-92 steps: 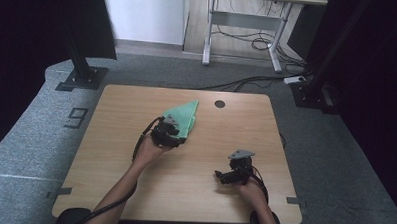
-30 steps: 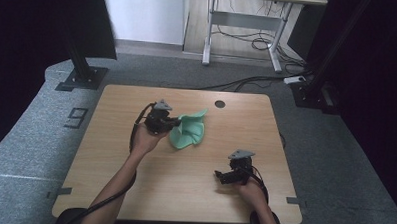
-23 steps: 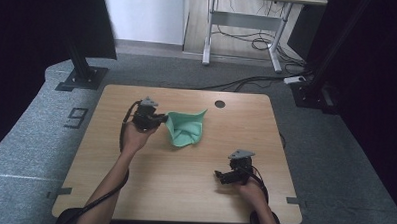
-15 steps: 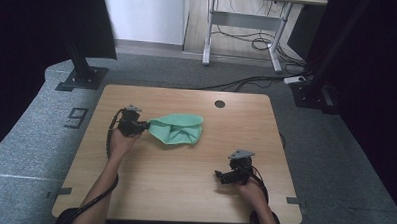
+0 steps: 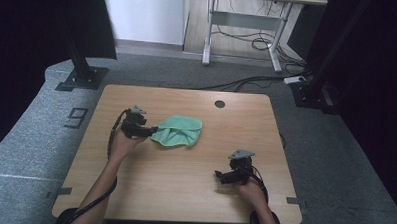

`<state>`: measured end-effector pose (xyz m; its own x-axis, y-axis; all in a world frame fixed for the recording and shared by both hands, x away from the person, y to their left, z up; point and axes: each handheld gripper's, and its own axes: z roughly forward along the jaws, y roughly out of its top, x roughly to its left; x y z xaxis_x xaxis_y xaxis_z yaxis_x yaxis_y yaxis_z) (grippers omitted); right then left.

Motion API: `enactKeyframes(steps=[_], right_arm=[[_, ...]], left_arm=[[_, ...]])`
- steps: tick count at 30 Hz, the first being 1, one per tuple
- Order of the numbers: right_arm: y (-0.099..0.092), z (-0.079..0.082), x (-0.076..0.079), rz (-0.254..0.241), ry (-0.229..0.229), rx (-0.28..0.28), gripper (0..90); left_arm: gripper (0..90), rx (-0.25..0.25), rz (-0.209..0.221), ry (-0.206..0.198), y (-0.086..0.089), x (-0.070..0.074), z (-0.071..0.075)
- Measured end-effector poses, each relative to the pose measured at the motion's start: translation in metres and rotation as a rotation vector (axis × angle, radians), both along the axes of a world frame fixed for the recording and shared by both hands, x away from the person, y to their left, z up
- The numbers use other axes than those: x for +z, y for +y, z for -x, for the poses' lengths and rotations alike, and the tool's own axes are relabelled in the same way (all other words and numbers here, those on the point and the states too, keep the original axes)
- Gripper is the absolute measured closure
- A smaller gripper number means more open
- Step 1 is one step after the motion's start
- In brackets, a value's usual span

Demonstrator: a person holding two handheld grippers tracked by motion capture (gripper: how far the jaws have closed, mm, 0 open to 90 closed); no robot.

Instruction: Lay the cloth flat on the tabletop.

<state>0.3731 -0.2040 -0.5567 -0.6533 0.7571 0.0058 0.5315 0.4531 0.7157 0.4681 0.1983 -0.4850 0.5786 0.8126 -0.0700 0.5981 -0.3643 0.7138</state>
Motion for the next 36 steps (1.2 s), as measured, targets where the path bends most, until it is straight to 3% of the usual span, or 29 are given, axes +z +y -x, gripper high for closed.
enactKeyframes(steps=[4, 7, 10, 13, 15, 16, 21, 27, 36], right_arm=[[0.0, 0.0, 0.001, -0.001, 0.005, -0.002, 0.8], [0.002, -0.001, 0.003, 0.001, 0.011, -0.006, 6.7], [0.003, -0.003, 0.005, -0.011, 0.024, -0.01, 7.6], [0.004, -0.005, 0.006, -0.025, 0.041, 0.002, 9.1], [0.004, -0.006, 0.007, -0.039, 0.049, 0.001, 11.3], [0.004, -0.007, 0.008, -0.043, 0.053, 0.006, 13.1], [0.007, -0.01, 0.012, -0.051, 0.05, 0.004, 14.8], [0.015, -0.012, 0.023, -0.084, -0.002, 0.019, 16.6], [0.038, -0.017, 0.028, -0.117, -0.004, 0.046, 19.3]], left_arm=[[30.7, -0.045, 0.003, 0.005, -0.014, -0.006, 0.005], [24.9, -0.058, -0.008, 0.023, -0.025, -0.016, 0.006], [13.9, -0.036, -0.058, 0.038, -0.034, -0.03, 0.004], [12.8, 0.015, -0.108, 0.046, -0.036, -0.045, 0.001], [12.8, 0.027, -0.12, 0.061, -0.034, -0.056, 0.0], [10.7, 0.032, -0.098, 0.045, -0.032, -0.058, 0.001], [13.4, 0.035, -0.104, 0.035, -0.034, -0.058, 0.009], [13.7, 0.011, -0.104, 0.03, -0.032, -0.058, 0.027], [13.7, 0.004, -0.1, 0.024, -0.031, -0.059, 0.052]])
